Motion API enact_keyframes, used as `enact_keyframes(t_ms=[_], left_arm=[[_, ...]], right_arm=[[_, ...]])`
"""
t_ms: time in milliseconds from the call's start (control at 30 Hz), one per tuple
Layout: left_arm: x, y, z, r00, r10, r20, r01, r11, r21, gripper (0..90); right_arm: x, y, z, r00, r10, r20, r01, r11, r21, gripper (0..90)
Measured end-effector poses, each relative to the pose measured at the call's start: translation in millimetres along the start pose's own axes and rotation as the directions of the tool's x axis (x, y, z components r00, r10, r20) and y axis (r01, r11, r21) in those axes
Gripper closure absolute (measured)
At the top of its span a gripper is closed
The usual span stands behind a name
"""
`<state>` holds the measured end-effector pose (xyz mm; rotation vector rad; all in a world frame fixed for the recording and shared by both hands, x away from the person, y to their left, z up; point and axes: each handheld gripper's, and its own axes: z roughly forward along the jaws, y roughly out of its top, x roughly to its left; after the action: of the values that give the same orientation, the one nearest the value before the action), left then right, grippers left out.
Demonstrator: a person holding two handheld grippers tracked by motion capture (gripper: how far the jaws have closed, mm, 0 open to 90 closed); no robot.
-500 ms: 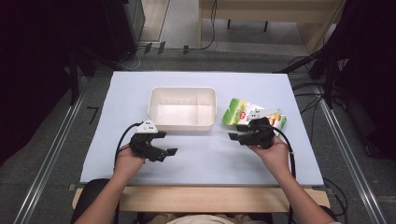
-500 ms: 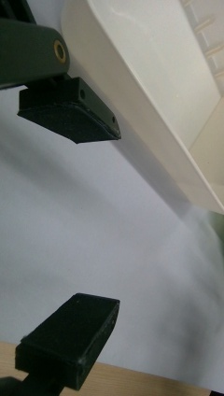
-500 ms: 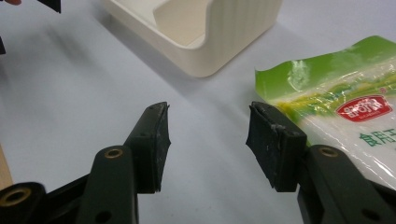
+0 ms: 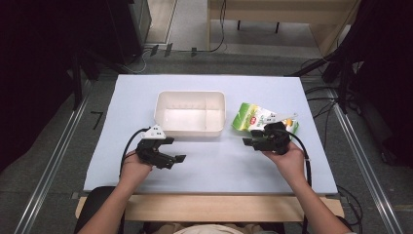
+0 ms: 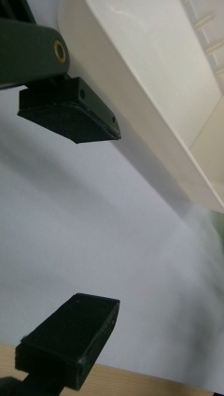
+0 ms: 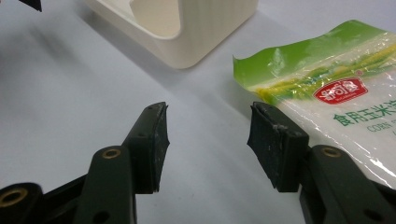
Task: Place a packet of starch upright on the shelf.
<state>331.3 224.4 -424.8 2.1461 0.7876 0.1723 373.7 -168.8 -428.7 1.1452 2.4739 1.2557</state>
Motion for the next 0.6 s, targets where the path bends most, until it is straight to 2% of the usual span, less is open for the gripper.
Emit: enact_keyframes(t_ms=[600], left_arm=[[-0.6,2.1,2.7,1.0,0.004,0.007,-0.003,1.0,-0.001,16.6]], right_arm=[[-8.3,-3.7,-5.4,0.9995,0.033,0.001,-0.033,0.999,0.003,47.6]])
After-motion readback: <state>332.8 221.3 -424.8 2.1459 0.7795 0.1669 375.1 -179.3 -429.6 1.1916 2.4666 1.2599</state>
